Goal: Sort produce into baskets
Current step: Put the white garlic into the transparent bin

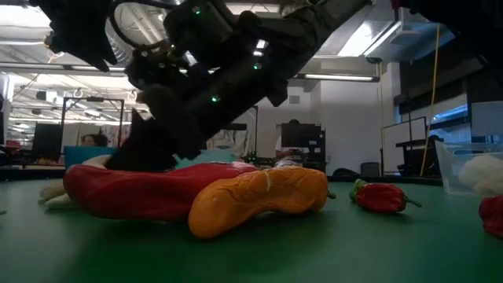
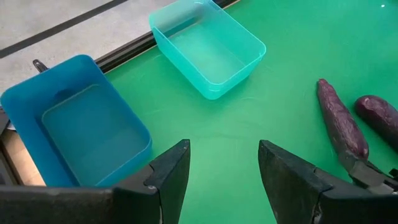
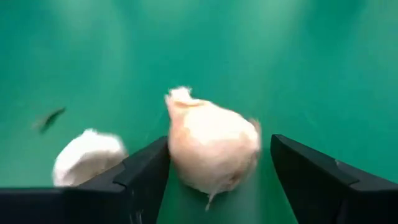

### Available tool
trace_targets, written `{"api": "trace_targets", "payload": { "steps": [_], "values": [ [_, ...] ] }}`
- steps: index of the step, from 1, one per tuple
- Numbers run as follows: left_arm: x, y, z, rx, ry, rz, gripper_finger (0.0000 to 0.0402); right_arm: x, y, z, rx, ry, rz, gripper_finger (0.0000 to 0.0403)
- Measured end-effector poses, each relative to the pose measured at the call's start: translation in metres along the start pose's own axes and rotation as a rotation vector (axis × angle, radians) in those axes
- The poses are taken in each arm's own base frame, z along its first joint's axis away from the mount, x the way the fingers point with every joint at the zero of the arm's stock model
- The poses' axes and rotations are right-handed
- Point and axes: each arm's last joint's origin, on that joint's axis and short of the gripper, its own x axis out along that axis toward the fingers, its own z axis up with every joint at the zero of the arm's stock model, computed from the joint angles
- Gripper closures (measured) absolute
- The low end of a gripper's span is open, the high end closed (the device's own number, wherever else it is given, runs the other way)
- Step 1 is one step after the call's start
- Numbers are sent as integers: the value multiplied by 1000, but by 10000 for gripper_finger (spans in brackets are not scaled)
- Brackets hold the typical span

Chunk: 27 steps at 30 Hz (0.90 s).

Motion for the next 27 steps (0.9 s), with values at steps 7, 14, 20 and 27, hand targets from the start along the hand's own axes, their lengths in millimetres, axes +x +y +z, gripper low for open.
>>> {"api": "trace_targets", "payload": {
  "steps": [7,14,20,27],
  "values": [
    [9,0,-7,-9,26,18,217,3,0,-4,8,13,0,127],
    [21,1,-18,-28,67,43,217,3,0,-4,26,11,-2,141],
    [21,-1,-16,-37,45,26,217,3,0,-4,70,9,-6,214],
    [21,-1,-16,-19,45,26,217,2,0,6,114,-12,3,268]
  ]
}}
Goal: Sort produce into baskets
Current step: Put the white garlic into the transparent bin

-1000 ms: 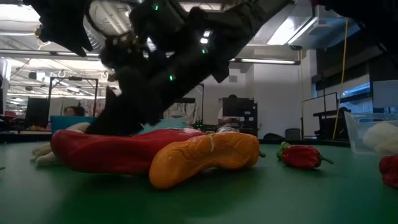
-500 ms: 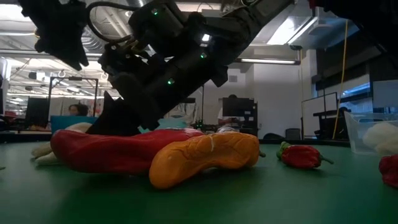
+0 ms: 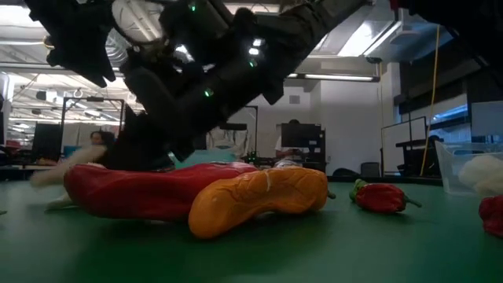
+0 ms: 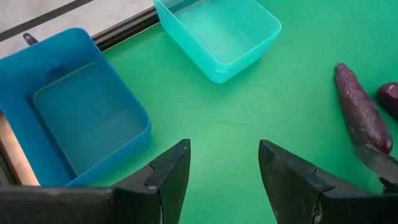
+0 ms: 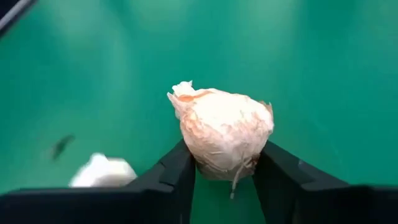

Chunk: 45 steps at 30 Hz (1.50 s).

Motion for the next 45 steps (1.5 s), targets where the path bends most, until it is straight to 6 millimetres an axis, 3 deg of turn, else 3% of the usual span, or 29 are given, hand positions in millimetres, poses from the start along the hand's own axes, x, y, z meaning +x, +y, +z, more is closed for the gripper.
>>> {"api": "trace_targets", "payload": {
  "steps": [9,16,21,24,31,38,40,45],
  "values": [
    [0,0,0,1,0,0,217,-7,2,32,-8,-49,1,255],
    [0,0,0,2,1,0,217,-37,-6,64,17,81,29,254],
    [-1,1,-1,6,2,-1,217,-80,-17,75,84,216,81,254],
    [-1,1,-1,5,0,-2,217,-116,-18,81,114,323,69,254],
    [-2,2,-1,22,-4,-4,217,-216,1,83,169,638,3,253],
    [-2,1,0,21,-6,-6,217,-295,26,61,342,740,-380,253],
    [-2,1,0,21,-6,-6,217,-313,38,46,433,723,-462,253],
    [-2,1,0,21,-7,-6,217,-335,70,-6,708,734,-591,253]
  ]
}}
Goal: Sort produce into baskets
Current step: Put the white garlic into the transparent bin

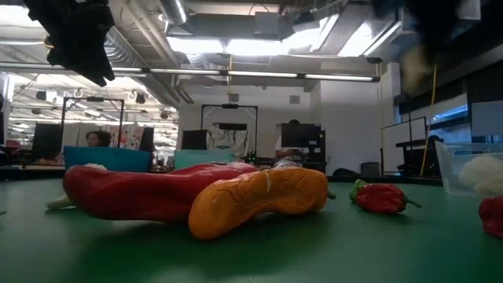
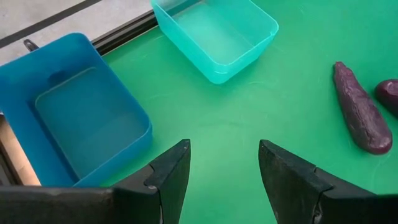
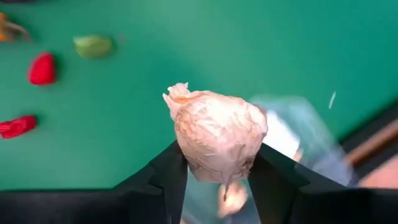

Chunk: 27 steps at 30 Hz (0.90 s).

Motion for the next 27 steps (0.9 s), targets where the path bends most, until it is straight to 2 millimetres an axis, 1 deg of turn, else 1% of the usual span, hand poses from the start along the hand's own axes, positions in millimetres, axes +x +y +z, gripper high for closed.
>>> {"api": "trace_targets", "payload": {
  "steps": [4,7,10,14,21,24,27],
  "values": [
    [0,0,0,-1,-2,-2,217,19,-5,-35,188,87,-37,253],
    [0,0,0,-2,-3,-2,217,29,-7,-51,301,171,-95,253],
    [0,0,0,-2,-3,-2,217,34,-8,-63,380,234,-168,253],
    [0,0,1,-4,-7,-5,217,44,-9,-71,442,297,-201,253],
    [0,-2,3,-27,-30,-21,217,72,-19,-84,466,449,-305,253],
    [0,-3,4,-31,-38,-26,217,77,-22,-86,472,476,-324,251],
    [0,-3,4,-24,-38,-25,217,78,-22,-86,473,464,-329,229]
  ]
}}
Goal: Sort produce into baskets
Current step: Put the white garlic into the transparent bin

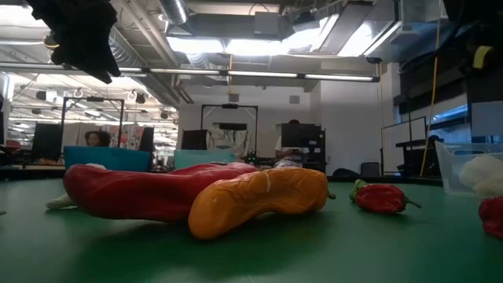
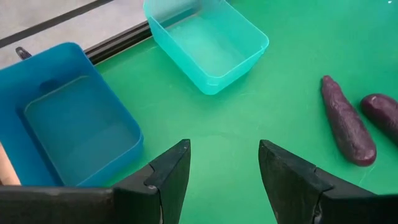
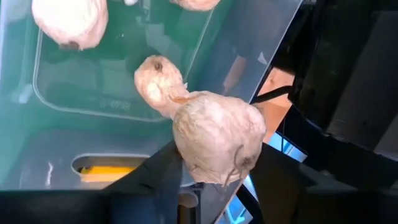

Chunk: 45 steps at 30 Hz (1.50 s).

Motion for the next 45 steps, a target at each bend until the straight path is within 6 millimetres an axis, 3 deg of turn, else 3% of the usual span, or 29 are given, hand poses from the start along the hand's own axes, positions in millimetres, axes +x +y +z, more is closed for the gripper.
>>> {"api": "trace_targets", "payload": {
  "steps": [7,10,15,21,26,29,32,36,45],
  "values": [
    [0,0,0,6,0,1,217,0,0,1,30,-19,-1,126],
    [0,0,0,7,-2,4,217,0,2,1,25,-19,16,103],
    [0,0,0,7,-2,4,217,-12,8,-2,4,-35,112,106],
    [0,0,0,6,-2,4,217,-56,26,-6,-44,-261,440,124],
    [0,0,0,6,-1,4,217,-109,58,-8,-207,-724,933,127],
    [0,0,0,5,-1,4,217,-134,77,-9,-301,-1019,1090,127],
    [0,0,0,-6,0,4,217,-145,99,-6,-418,-1210,1120,127],
    [0,0,0,-11,0,5,217,-145,133,7,-573,-1381,1071,127],
    [0,0,0,-15,3,7,217,-139,218,42,-901,-1457,946,127]
  ]
}}
